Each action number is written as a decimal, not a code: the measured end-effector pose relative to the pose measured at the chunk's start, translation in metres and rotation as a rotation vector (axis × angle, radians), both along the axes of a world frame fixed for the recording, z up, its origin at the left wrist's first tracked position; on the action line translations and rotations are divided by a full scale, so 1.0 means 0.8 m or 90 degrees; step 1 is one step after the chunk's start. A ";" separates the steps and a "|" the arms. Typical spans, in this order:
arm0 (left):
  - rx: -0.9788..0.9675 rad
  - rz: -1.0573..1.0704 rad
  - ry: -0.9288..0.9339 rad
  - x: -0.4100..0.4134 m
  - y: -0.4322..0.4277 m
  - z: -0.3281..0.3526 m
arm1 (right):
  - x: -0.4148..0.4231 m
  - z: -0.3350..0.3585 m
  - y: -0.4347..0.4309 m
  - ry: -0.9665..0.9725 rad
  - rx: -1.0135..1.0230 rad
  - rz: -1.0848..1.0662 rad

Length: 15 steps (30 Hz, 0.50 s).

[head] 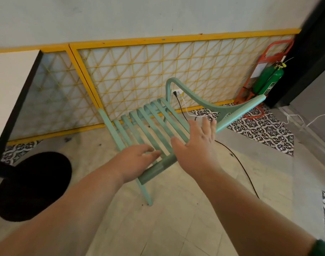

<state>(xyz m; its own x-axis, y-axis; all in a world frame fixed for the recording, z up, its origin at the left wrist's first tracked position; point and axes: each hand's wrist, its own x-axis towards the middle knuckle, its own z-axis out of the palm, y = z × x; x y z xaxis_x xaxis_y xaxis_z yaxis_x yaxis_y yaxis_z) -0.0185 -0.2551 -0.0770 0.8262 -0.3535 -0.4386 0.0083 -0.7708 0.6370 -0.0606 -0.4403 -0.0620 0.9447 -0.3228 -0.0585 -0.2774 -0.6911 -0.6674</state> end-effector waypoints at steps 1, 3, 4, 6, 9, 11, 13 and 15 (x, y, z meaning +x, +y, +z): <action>-0.041 -0.001 0.048 -0.004 -0.002 -0.006 | 0.006 0.003 0.005 -0.044 -0.025 0.029; -0.102 0.017 0.134 -0.009 -0.006 -0.021 | 0.014 0.008 0.019 -0.080 -0.049 0.120; -0.131 0.043 0.154 -0.010 -0.006 -0.027 | 0.014 0.008 0.028 -0.047 -0.089 0.188; -0.193 0.125 0.180 -0.006 0.002 -0.043 | 0.009 0.000 0.042 -0.014 -0.286 0.309; -0.217 0.179 0.210 0.006 0.013 -0.076 | 0.012 -0.016 0.041 -0.054 -0.383 0.339; -0.243 0.203 0.210 0.007 0.012 -0.089 | 0.016 -0.020 0.036 -0.063 -0.383 0.348; -0.257 0.224 0.191 0.011 0.006 -0.097 | 0.021 -0.022 0.031 -0.069 -0.391 0.358; -0.260 0.229 0.186 0.012 0.001 -0.099 | 0.023 -0.023 0.028 -0.061 -0.397 0.359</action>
